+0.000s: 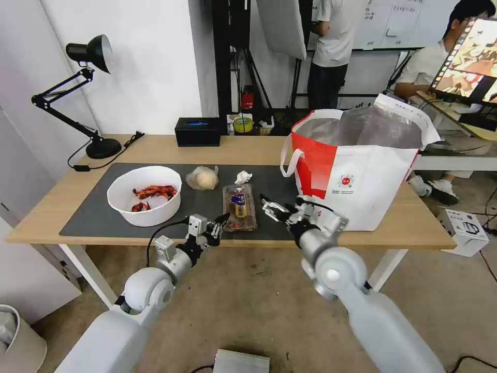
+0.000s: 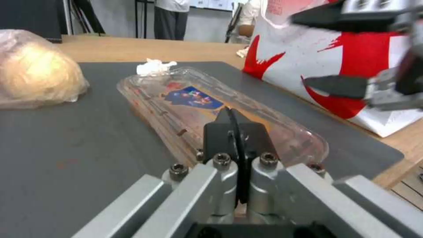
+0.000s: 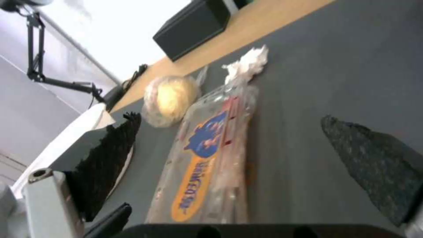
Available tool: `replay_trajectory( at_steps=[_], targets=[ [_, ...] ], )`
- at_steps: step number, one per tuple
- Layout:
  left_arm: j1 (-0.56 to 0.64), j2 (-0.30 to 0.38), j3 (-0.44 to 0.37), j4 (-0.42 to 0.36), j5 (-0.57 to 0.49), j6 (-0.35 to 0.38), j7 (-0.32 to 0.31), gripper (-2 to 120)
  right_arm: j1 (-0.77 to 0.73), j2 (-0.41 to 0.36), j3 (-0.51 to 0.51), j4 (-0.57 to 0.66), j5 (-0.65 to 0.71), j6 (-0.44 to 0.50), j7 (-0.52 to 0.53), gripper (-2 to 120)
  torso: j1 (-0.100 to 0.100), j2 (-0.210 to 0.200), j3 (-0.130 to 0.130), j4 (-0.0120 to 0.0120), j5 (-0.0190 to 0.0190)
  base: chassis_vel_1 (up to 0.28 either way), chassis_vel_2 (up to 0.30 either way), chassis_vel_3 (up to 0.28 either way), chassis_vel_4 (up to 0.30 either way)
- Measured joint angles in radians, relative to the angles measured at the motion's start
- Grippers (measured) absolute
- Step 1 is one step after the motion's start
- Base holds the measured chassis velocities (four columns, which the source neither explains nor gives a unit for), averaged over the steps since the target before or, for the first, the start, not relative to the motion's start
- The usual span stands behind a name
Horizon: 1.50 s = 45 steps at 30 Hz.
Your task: Pick up the trash from the table and place it into the takeout bag.
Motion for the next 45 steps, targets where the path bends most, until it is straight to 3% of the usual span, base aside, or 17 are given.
replay_trajectory(
  at_steps=[11,23,45],
  targets=[
    [-0.001,-0.029,0.020,0.036,0.027,-0.031,0.025,0,0.027,0.086,-0.021,-0.104,-0.044,0.001,-0.005,100,0.000,0.000,0.000,0.0000,0.0002,0.000,0.000,0.000,0.000],
    [-0.021,-0.066,0.059,0.071,0.046,-0.034,0.033,0,0.009,0.103,-0.013,-0.116,-0.051,0.003,-0.008,100,0.000,0.000,0.000,-0.0002,0.0002,0.000,0.000,0.000,0.000],
    [-0.031,-0.061,0.067,0.092,0.047,-0.036,0.043,0,0.044,0.149,-0.019,-0.177,-0.046,-0.015,-0.009,99,0.000,0.000,0.000,-0.0002,0.0002,0.000,0.000,0.000,0.000]
  ],
)
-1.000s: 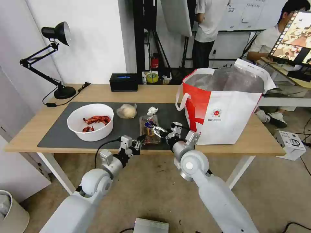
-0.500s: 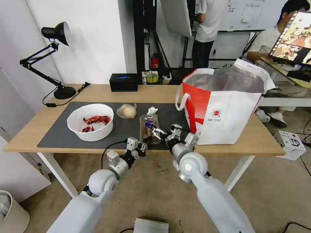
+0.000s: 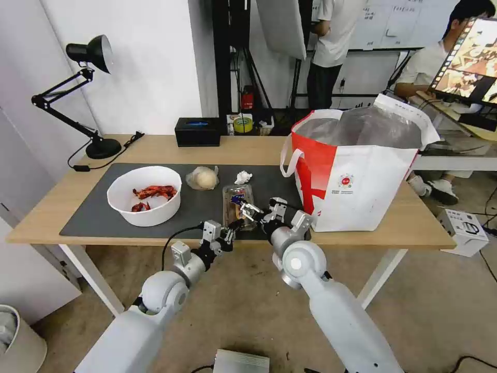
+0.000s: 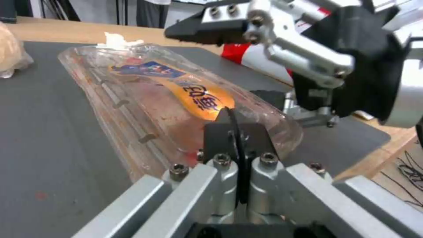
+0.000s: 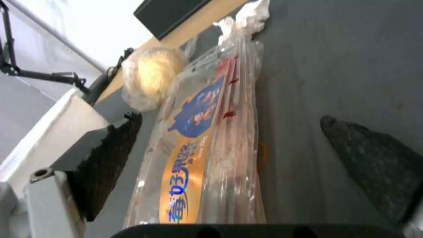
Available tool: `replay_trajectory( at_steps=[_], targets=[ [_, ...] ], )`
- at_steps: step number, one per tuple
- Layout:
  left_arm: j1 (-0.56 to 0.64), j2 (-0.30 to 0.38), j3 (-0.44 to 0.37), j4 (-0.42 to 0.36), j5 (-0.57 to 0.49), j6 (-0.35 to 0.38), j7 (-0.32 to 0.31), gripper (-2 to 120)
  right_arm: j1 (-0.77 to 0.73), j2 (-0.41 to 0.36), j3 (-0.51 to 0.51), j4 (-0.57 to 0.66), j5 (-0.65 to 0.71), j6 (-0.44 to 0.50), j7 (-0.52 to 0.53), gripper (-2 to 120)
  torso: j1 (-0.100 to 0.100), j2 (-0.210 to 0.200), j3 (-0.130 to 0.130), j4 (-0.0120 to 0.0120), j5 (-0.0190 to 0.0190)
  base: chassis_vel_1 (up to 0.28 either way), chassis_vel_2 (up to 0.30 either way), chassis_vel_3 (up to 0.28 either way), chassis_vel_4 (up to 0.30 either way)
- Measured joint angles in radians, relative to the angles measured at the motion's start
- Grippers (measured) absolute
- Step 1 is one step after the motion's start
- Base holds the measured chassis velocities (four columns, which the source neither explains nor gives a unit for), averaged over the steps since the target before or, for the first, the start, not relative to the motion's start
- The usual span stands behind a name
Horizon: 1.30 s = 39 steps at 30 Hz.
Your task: Pick up the trash from the table and place it into the takeout bag.
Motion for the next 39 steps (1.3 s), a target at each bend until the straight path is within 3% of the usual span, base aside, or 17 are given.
replay_trajectory(
  at_steps=[4,6,13,19,24,27,39],
  targets=[
    [0.000,0.001,0.000,-0.001,-0.002,0.000,-0.001,0,0.005,0.009,-0.010,-0.010,0.000,-0.015,-0.001,89,0.000,0.000,0.000,0.0000,0.0000,0.000,0.000,0.000,0.000],
    [0.000,0.001,-0.001,-0.003,-0.002,0.001,-0.002,0,0.006,0.013,-0.014,-0.013,0.000,-0.023,-0.002,76,0.000,0.000,0.000,0.0000,0.0000,0.000,0.000,0.000,0.000],
    [-0.001,0.000,0.000,-0.003,-0.002,0.003,-0.003,0,0.007,0.013,-0.014,-0.015,0.002,-0.037,0.001,57,0.000,0.000,0.000,0.0000,0.0000,0.000,0.000,0.000,0.000],
    [0.004,0.000,0.000,-0.007,-0.002,0.003,-0.004,0,0.003,0.008,-0.011,-0.013,0.004,-0.041,0.002,32,0.000,0.000,0.000,0.0000,0.0000,0.000,0.000,0.000,0.000],
    [0.006,0.000,-0.001,-0.009,-0.002,0.003,-0.004,0,0.001,0.007,-0.010,-0.012,0.004,-0.041,0.002,22,0.000,0.000,0.000,-0.0001,0.0000,0.000,0.000,0.000,0.000],
    [0.011,0.003,-0.004,-0.015,-0.001,0.003,-0.007,0,0.000,0.010,-0.006,-0.011,0.004,-0.041,0.003,2,0.000,0.000,0.000,-0.0001,0.0000,0.000,0.000,0.000,0.000],
    [0.021,0.011,-0.013,-0.028,-0.007,0.007,-0.010,0,0.003,0.001,-0.007,-0.009,0.004,-0.040,0.009,0,0.000,0.000,0.000,0.0002,0.0001,0.000,0.000,0.000,0.000]
  ],
)
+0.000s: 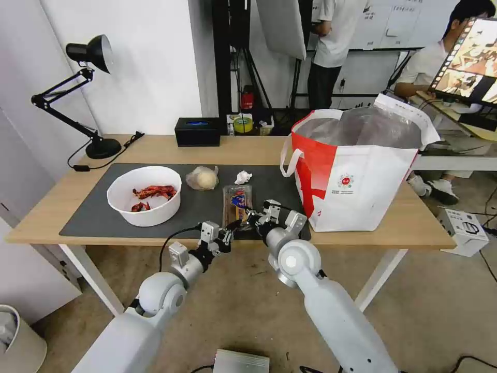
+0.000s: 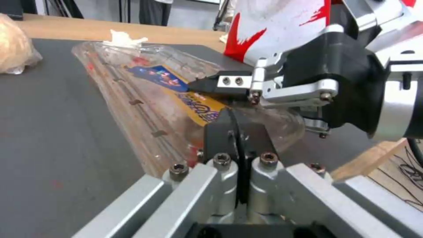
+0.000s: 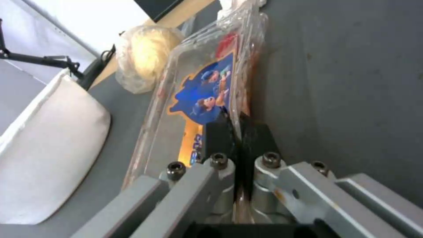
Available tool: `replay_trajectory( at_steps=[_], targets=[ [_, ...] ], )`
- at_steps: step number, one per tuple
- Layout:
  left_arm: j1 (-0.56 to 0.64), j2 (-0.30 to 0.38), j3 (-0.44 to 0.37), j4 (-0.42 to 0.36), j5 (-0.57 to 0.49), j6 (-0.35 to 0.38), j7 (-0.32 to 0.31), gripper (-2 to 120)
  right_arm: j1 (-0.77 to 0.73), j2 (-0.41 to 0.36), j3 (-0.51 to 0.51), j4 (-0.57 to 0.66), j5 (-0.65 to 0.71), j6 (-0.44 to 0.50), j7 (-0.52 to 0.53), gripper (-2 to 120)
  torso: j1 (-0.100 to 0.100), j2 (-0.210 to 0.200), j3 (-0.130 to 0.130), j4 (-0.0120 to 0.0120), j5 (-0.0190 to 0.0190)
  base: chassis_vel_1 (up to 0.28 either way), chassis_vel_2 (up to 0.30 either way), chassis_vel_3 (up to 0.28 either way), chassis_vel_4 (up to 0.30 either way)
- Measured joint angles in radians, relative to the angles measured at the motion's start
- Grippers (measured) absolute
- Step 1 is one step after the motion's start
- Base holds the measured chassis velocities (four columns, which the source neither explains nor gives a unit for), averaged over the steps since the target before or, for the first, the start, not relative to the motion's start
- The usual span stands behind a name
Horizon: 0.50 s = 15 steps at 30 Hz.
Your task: Pick up the trash from the table and place it into the takeout bag.
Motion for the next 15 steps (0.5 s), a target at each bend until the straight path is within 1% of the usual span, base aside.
replay_trajectory(
  at_steps=[2,3,4,15],
  targets=[
    [0.000,0.000,0.000,0.000,0.000,0.000,0.000,0,0.000,-0.001,0.000,0.000,0.000,0.000,0.000,0,0.000,0.000,0.000,0.0000,0.0000,0.000,0.000,0.000,0.000],
    [0.001,-0.001,-0.001,0.000,0.000,0.000,0.000,0,-0.001,-0.002,0.000,0.000,0.000,0.001,0.001,3,0.000,0.000,0.000,0.0000,0.0000,0.000,0.000,0.000,0.000],
    [0.002,-0.001,-0.001,0.000,0.000,-0.001,0.000,0,-0.002,-0.003,-0.001,0.000,0.000,0.001,0.001,0,0.000,0.000,0.000,0.0000,0.0000,0.000,0.000,0.000,0.000],
    [0.005,-0.004,-0.011,-0.005,-0.001,-0.001,-0.002,0,-0.002,-0.005,-0.003,0.000,-0.001,0.016,-0.017,0,0.000,0.000,0.000,-0.0003,-0.0001,0.000,0.000,0.000,0.000]
  ],
)
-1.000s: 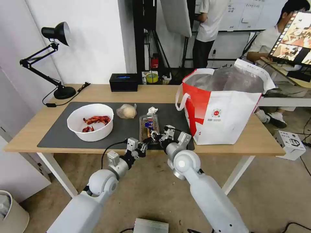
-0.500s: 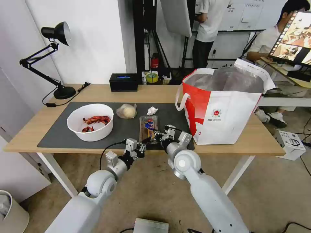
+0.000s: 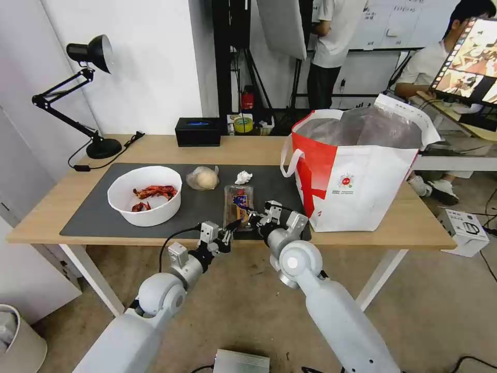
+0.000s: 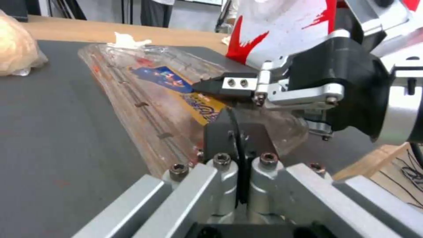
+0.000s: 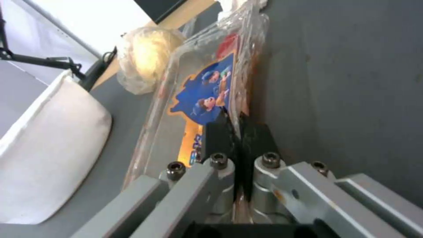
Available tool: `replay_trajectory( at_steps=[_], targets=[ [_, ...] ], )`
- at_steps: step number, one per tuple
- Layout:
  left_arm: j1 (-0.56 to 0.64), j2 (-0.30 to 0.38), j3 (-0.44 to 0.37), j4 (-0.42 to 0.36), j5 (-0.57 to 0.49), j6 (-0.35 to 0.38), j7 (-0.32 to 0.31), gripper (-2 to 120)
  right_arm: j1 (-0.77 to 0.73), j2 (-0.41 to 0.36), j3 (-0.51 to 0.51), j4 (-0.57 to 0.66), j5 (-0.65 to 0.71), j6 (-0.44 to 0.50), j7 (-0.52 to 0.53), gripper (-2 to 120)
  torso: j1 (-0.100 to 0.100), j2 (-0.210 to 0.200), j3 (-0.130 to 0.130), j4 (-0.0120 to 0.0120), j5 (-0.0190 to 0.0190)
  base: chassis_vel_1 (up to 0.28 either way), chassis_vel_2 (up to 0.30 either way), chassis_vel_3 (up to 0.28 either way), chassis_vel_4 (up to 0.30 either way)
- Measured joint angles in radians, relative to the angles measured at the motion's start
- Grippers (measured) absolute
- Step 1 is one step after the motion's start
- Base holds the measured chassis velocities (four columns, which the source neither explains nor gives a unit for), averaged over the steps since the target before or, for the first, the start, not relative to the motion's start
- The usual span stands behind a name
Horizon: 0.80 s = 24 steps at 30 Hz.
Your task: Pick up the trash from the table and place it into the takeout bag.
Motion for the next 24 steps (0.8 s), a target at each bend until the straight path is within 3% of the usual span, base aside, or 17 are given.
replay_trajectory(
  at_steps=[3,9,16,21,24],
  targets=[
    [0.002,0.002,-0.007,-0.005,-0.007,0.000,-0.002,1,0.000,0.000,-0.001,0.002,0.000,0.007,-0.010,0,0.000,0.000,0.000,0.0000,0.0000,0.000,0.000,0.000,0.000],
    [0.012,0.017,-0.031,-0.031,-0.030,0.001,-0.006,25,0.006,-0.001,-0.008,0.012,0.000,0.019,-0.026,0,0.000,0.000,0.000,0.0001,-0.0001,0.000,0.000,0.000,0.000],
    [0.035,0.035,-0.073,-0.067,-0.060,0.003,-0.019,45,0.007,-0.004,-0.012,0.023,0.001,0.022,-0.027,0,0.000,0.000,0.000,0.0001,-0.0001,0.000,0.000,0.000,0.000],
    [0.088,0.046,-0.151,-0.111,-0.088,0.012,-0.032,69,0.007,-0.011,-0.020,0.037,0.007,0.023,-0.025,0,0.000,0.000,0.000,0.0000,-0.0001,0.000,0.000,0.000,0.000],
    [0.124,0.046,-0.195,-0.129,-0.094,0.015,-0.033,77,0.007,-0.016,-0.023,0.043,0.011,0.023,-0.025,0,0.000,0.000,0.000,0.0001,-0.0001,0.000,0.000,0.000,0.000]
  ],
)
